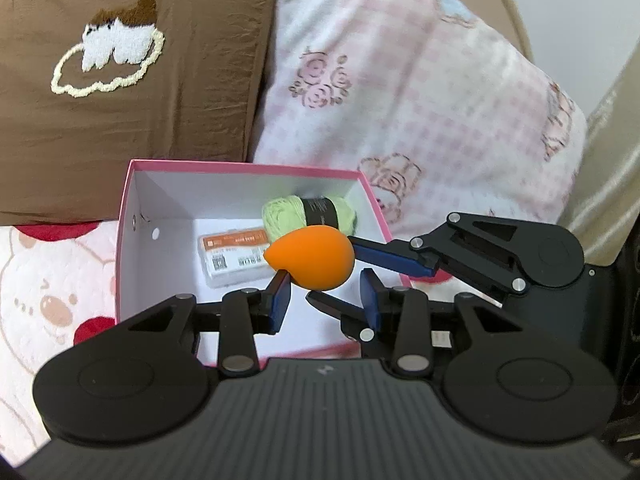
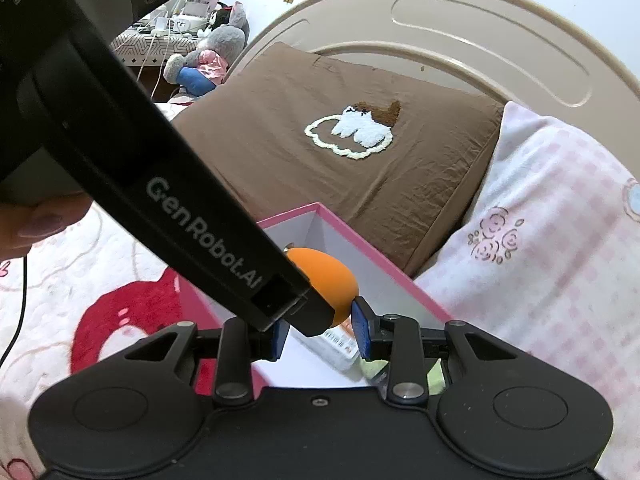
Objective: Organize objects
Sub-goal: 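Lift the sponge with the left gripper and carry it over the pink box, then lower the sponge into the pink box and open the left gripper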
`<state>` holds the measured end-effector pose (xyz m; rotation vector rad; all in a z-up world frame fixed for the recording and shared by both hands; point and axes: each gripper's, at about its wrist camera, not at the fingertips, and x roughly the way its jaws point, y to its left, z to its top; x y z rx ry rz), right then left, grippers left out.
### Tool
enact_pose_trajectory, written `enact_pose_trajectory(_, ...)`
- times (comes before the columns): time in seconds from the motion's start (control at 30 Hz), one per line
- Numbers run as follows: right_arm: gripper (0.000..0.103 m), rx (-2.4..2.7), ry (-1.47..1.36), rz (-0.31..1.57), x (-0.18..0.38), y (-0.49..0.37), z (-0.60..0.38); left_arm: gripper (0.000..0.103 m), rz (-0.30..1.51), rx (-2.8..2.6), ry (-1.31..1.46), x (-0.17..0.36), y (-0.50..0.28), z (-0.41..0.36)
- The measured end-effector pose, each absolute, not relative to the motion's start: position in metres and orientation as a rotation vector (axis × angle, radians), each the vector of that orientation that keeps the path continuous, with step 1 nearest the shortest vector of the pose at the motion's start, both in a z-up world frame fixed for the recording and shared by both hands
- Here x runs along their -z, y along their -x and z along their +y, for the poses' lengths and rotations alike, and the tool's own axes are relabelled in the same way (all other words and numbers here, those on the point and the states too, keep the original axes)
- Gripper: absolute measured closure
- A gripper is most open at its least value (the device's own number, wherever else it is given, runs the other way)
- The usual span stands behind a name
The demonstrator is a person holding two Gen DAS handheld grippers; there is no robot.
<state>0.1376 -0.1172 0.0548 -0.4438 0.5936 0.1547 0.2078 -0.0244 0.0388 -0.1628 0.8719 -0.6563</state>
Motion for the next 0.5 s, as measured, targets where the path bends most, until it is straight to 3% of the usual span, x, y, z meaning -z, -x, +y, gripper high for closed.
enact_pose_trajectory(0.5, 0.065, -0.258, 0.201, 0.849, -0.032, -0.264, -0.191, 0.068, 1.064, 0.56, 0.345, 0.02, -0.323, -0.045)
